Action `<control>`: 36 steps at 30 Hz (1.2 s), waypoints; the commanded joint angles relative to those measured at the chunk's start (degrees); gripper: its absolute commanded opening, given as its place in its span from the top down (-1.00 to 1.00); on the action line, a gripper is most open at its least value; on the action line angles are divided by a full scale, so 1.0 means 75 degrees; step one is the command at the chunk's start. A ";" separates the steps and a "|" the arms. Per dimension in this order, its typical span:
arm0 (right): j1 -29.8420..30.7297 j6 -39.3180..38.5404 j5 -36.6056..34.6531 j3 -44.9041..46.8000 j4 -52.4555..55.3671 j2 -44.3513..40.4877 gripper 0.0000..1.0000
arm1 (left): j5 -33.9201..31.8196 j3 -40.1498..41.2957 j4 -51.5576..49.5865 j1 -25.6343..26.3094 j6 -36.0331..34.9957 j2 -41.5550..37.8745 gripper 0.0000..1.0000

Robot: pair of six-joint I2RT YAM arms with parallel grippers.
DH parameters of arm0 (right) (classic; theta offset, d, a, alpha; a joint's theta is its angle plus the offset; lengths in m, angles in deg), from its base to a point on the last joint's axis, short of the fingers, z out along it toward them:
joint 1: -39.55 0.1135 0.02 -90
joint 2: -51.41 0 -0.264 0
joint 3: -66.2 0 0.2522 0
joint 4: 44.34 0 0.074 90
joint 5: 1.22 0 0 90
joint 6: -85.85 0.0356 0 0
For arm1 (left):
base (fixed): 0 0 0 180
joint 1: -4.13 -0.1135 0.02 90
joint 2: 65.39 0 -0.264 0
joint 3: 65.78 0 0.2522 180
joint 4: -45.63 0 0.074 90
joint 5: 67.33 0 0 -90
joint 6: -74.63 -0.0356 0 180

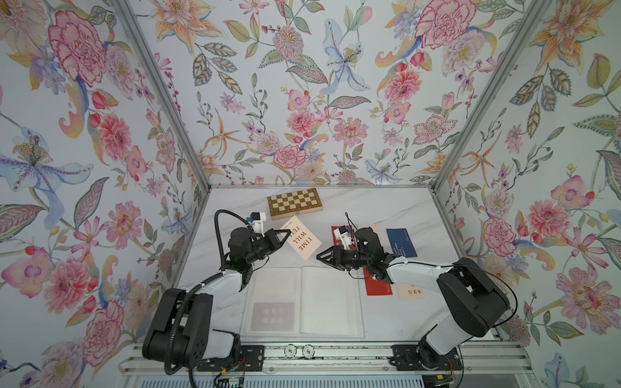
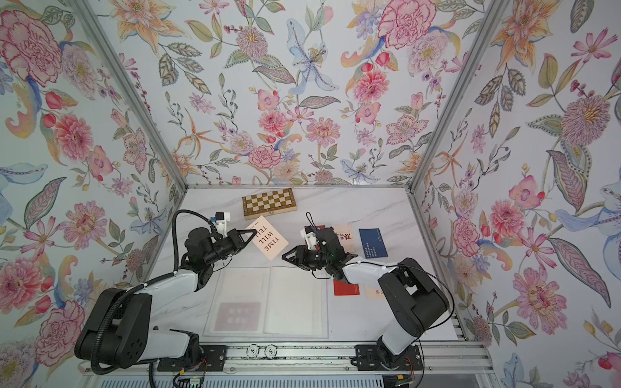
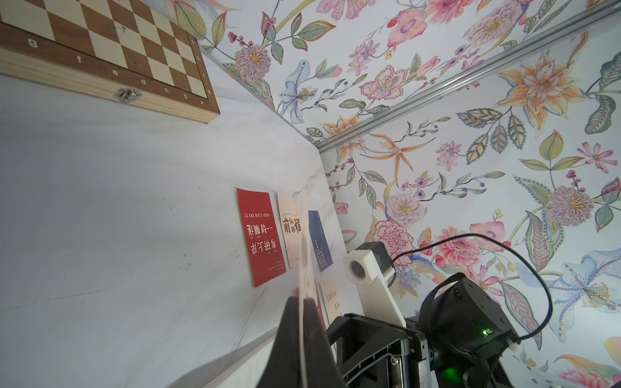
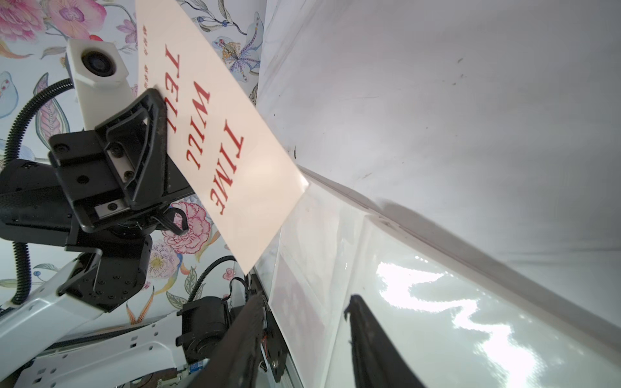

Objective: Place the photos into the photo albums
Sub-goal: Pick up the photo at the center of the board.

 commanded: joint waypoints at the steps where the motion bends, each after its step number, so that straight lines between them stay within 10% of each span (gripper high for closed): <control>1: 0.0189 0.0750 -0.0583 0.0059 -0.0931 0.0076 0.13 | -0.0230 0.0167 0.0567 -0.0084 0.0389 0.0147 1.00; 15: 0.0444 0.1732 -0.1046 -0.0580 -0.2165 0.0958 0.17 | -0.0358 0.0303 0.0969 -0.0078 0.0950 0.0342 1.00; 36: 0.0496 0.1902 -0.1187 -0.1173 -0.2811 0.1333 1.00 | -0.0659 0.0444 -0.0511 -0.0067 0.0073 -0.0385 1.00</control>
